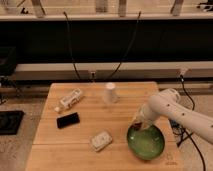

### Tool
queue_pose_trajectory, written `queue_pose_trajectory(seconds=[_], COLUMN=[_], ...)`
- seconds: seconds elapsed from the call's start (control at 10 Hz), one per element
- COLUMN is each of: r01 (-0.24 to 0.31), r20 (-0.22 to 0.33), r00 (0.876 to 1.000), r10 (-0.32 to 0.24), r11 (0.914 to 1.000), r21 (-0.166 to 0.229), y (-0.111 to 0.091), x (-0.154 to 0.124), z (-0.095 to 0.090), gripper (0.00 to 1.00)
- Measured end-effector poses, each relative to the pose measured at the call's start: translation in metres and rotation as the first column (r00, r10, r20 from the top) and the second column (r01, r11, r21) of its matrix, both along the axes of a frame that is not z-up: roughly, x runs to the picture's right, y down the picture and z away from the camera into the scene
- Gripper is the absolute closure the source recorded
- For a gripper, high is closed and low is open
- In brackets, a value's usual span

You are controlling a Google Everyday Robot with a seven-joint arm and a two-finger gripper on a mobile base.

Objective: Place the pepper in the ceramic bowl

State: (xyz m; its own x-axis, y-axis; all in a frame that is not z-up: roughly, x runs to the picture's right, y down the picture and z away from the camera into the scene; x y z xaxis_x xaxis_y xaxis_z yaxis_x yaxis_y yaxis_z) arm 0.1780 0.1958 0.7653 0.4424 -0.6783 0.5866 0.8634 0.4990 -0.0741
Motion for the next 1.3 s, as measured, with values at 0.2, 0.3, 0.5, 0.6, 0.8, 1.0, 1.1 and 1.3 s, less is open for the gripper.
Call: queue_pose_trajectory(seconds=[0.2, 0.3, 0.5, 0.6, 0.8, 1.0, 1.1, 1.3], r01=[0.001, 0.001, 0.001, 0.000, 0.000, 0.000, -0.001, -0.001], r20=[0.003, 0.004, 0.007, 0.008, 0.013, 0.014, 0.017, 0.019], r00=[1.000, 1.000, 1.000, 1.000, 1.000, 1.000, 1.000, 1.000], r10=[-0.001, -0.001, -0.001, 0.000, 0.000, 0.000, 0.001, 0.002], r11=[1.0000, 1.0000, 1.0000, 0.9999, 0.9998, 0.9998, 0.9997, 0.9996], r21=[-0.005, -0.007, -0.009, -0.011, -0.019, -0.021, -0.023, -0.028], y=[0.0009, 0.0009, 0.0011, 0.0013, 0.0023, 0.0024, 0.0026, 0.0038], x=[0.0001, 0.0002, 0.0000, 0.0001, 0.0003, 0.0006, 0.0004, 0.0009], z=[-0.0007, -0.0011, -0.0014, -0.0017, -0.0028, -0.0032, -0.0031, -0.0043], gripper=[0.95, 0.95, 0.95, 0.95, 0.95, 0.95, 0.95, 0.95])
